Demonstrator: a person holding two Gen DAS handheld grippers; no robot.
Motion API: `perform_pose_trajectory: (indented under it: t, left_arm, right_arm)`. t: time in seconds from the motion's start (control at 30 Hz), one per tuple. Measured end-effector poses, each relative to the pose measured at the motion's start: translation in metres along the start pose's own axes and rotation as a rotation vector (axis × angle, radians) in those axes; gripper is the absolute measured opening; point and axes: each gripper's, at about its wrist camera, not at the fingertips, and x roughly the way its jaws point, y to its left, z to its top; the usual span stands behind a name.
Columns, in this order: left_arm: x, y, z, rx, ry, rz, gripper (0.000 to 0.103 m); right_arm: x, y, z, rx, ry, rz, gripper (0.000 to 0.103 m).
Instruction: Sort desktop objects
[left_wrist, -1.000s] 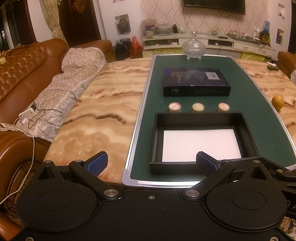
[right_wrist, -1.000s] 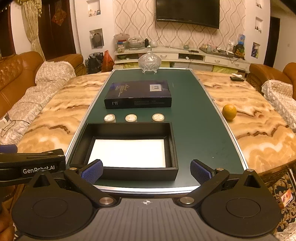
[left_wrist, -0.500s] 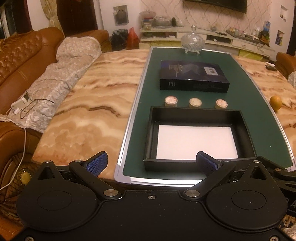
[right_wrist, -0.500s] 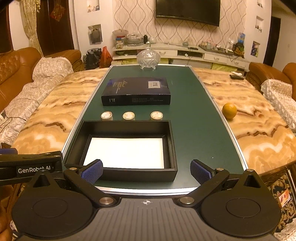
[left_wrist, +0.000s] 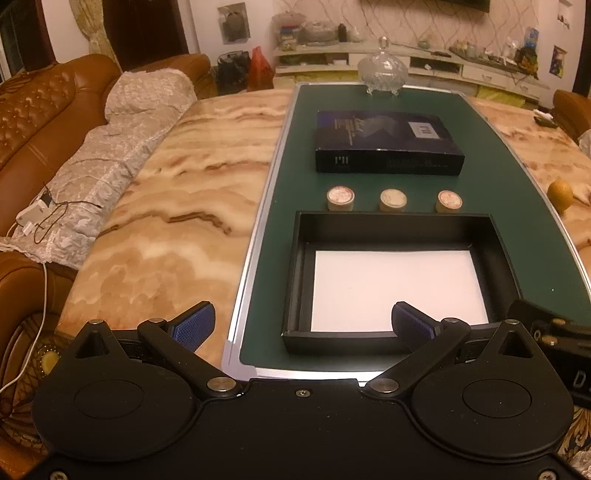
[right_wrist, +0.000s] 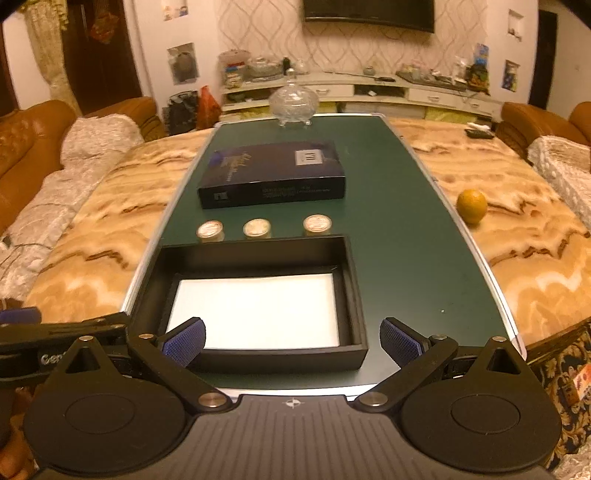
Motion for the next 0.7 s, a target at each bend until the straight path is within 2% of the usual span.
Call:
perform_pose_trajectory:
  t: [0.33,0.53,0.7]
  left_arm:
    - [0.036,0.0,0.02,-0.015,0.053,-0.017,0.103]
    - [0.062,-0.005,0.037,0.01,0.049,0.015,0.103]
    - [0.08,-0.001,0.053,-0.025,0.077,-0.058,0.103]
  right_arm:
    - [0.036,-0.006,0.017,0.024,-0.002,-0.001,0.103]
    - [0.065,-0.005,0.03,0.016,0.029,0.023,0.103]
    - [0.084,-0.004,0.039,0.022,0.049,0.021,0.103]
